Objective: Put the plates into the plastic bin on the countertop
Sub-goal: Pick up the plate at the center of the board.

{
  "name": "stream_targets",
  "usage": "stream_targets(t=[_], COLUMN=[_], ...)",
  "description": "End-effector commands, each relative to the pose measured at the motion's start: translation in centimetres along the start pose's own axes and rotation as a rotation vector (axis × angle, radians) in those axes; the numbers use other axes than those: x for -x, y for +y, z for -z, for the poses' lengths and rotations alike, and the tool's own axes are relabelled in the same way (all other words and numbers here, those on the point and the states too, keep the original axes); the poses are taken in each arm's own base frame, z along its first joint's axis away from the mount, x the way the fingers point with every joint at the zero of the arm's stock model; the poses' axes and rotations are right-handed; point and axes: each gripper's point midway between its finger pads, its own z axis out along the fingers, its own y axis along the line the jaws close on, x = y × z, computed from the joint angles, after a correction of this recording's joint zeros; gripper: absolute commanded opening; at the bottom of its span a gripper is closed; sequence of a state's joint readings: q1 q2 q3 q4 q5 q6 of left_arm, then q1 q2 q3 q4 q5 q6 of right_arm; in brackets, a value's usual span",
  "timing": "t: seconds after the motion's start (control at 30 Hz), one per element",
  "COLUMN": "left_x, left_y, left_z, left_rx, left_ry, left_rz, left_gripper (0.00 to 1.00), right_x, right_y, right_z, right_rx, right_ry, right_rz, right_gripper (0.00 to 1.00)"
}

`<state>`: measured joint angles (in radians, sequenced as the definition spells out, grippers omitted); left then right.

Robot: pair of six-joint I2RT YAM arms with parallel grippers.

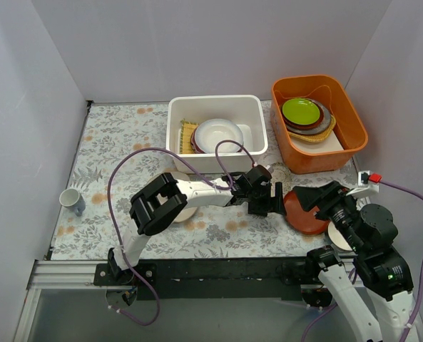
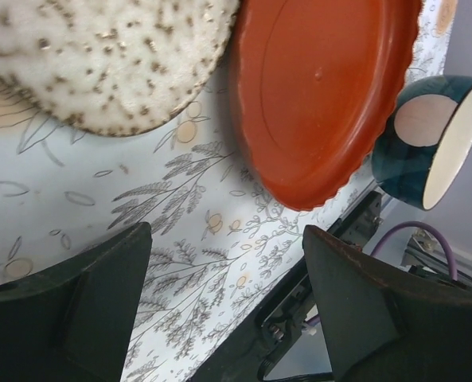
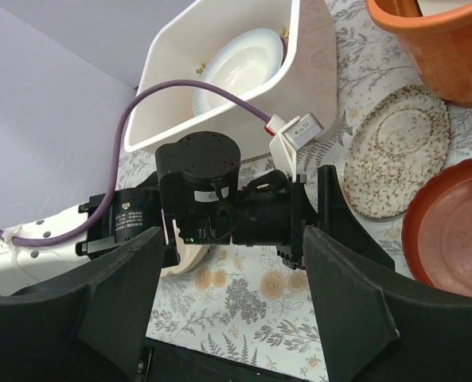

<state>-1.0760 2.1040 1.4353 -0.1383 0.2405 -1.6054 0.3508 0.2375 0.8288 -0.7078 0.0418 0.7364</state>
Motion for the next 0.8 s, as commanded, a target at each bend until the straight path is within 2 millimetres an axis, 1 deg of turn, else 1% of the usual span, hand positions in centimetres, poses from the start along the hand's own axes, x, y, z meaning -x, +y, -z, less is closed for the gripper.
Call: stream_targets(t=[0.0, 0.03, 0.07, 0.1, 0.13, 0.17, 0.2, 0.23, 0.27, 0.3, 0.33, 0.37, 0.4, 0.43, 0.47, 0.5, 0.53, 0.57, 0.6, 0.63, 0.67, 0.7, 0.73, 0.77], left_x=[0.9, 0.8, 0.9, 0.8, 0.2, 0.5, 0.5, -0.1, -0.1, 0.2, 0.1, -0.4, -0.3, 0.1, -0.5, -0.5, -0.2, -0.4, -1.1, -0.5, -0.7, -1.3, -0.7, -0.5], left_y=[-1.1, -0.9, -1.2, -1.2, -0.3, -0.9, -1.0, -0.1, 0.5, -0.1, 0.1, 1.0, 1.3, 0.8, 1.8, 2.1, 2.1, 2.7, 4.1, 4.6, 5.4, 7.1, 8.1, 8.1], left_z=[3.2, 3.5, 4.4, 4.9, 5.4, 6.7, 7.3, 7.8, 8.4, 9.9, 10.5, 11.1, 11.7, 13.1, 13.5, 14.1, 15.3, 15.8, 16.1, 17.2, 17.9, 18.2, 19.0, 20.3], left_rx=[0.015, 0.025, 0.022, 0.026, 0.042, 0.029, 0.027, 0.048, 0.076, 0.064, 0.071, 0.098, 0.108, 0.091, 0.117, 0.123, 0.114, 0.128, 0.150, 0.149, 0.165, 0.192, 0.207, 0.191], left_ry=[-0.058, -0.059, -0.068, -0.073, -0.069, -0.095, -0.103, -0.102, -0.116, -0.141, -0.149, -0.146, -0.157, -0.179, -0.169, -0.177, -0.196, -0.197, -0.186, -0.206, -0.202, -0.193, -0.213, -0.240], left_rz=[-0.033, -0.032, -0.031, -0.025, -0.017, -0.018, -0.013, -0.006, -0.005, -0.007, -0.007, -0.003, -0.002, -0.001, 0.009, 0.012, 0.019, 0.031, 0.043, 0.066, 0.088, 0.105, 0.132, 0.141], left_gripper=[0.76, 0.76, 0.77, 0.77, 0.77, 0.78, 0.80, 0.81, 0.82, 0.83, 0.85, 0.86, 0.86, 0.87, 0.87, 0.87, 0.87, 0.88, 0.88, 0.88, 0.89, 0.89, 0.89, 0.89], right_x=[0.1, -0.3, -0.9, -1.6, -2.0, -2.3, -3.0, -3.2, -3.4, -3.7, -4.2, -4.6, -4.7, -5.1, -5.4, -5.5, -5.7, -6.2, -6.3, -6.5, -7.1, -7.3, -7.5, -7.8], right_y=[0.8, 1.2, 1.4, 1.2, 1.1, 1.7, 1.5, 1.5, 1.9, 1.8, 1.6, 1.5, 1.5, 1.3, 1.3, 1.4, 1.4, 1.3, 1.4, 1.3, 1.2, 1.2, 1.3, 1.2], right_z=[-0.6, -0.8, -1.2, -1.6, -1.9, -2.1, -2.5, -2.7, -2.9, -3.1, -3.3, -3.5, -3.7, -3.9, -4.1, -4.2, -4.3, -4.5, -4.7, -4.8, -5.0, -5.1, -5.1, -5.3], right_rx=[0.033, 0.060, 0.077, 0.077, 0.079, 0.113, 0.113, 0.121, 0.144, 0.149, 0.147, 0.148, 0.150, 0.146, 0.153, 0.159, 0.166, 0.168, 0.178, 0.179, 0.183, 0.186, 0.198, 0.197], right_ry=[0.015, 0.035, 0.066, 0.093, 0.108, 0.127, 0.148, 0.157, 0.166, 0.175, 0.188, 0.205, 0.209, 0.222, 0.238, 0.242, 0.251, 0.271, 0.273, 0.279, 0.301, 0.312, 0.321, 0.333], right_rz=[0.021, 0.021, 0.020, 0.016, 0.006, 0.003, -0.005, -0.017, -0.020, -0.023, -0.025, -0.027, -0.027, -0.029, -0.030, -0.031, -0.031, -0.036, -0.040, -0.042, -0.049, -0.054, -0.057, -0.060], right_gripper=[0.78, 0.78, 0.79, 0.79, 0.79, 0.80, 0.80, 0.80, 0.80, 0.79, 0.79, 0.79, 0.79, 0.79, 0.79, 0.79, 0.79, 0.78, 0.78, 0.78, 0.78, 0.78, 0.77, 0.77])
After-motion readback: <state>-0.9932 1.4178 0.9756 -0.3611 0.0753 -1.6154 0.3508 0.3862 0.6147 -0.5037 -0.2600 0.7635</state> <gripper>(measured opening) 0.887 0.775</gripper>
